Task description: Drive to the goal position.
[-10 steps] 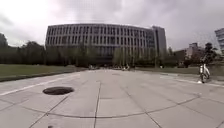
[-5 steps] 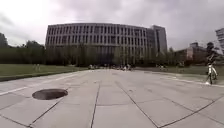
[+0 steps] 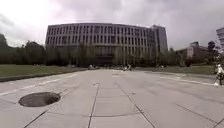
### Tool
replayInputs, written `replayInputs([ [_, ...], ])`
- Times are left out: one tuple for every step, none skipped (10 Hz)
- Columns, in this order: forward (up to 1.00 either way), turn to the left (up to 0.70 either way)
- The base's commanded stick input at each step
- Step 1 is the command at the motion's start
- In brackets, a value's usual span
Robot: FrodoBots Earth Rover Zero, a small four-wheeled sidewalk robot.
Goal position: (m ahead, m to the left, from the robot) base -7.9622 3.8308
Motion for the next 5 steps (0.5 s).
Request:
replayInputs([
  [0.70,0.00],
  [0.70,0.00],
  [0.70,0.00],
  [0.70,0.00],
  [0.70,0.00],
])
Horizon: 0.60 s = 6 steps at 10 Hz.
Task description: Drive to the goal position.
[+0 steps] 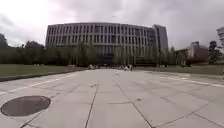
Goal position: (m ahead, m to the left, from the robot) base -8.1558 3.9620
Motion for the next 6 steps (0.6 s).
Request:
replayInputs([
  [0.70,0.00],
  [0.70,0.00],
  [0.70,0.00],
  [0.70,0.00],
  [0.70,0.00],
  [0.70,0.00],
])
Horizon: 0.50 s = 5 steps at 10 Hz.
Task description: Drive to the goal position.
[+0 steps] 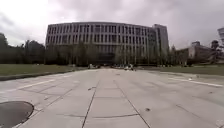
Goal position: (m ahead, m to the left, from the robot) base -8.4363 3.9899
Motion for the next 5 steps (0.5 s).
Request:
replayInputs([
  [0.70,0.00],
  [0.70,0.00],
  [0.70,0.00],
  [0.70,0.00],
  [0.70,0.00],
])
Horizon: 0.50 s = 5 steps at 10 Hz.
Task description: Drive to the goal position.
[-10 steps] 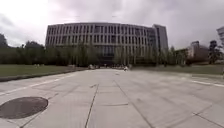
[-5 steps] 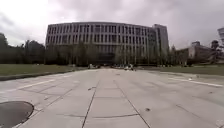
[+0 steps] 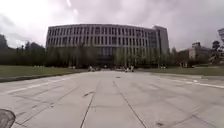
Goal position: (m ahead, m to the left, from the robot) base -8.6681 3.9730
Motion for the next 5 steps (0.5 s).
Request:
replayInputs([
  [0.70,0.00],
  [0.70,0.00],
  [0.70,0.00],
  [0.70,0.00],
  [0.70,0.00],
])
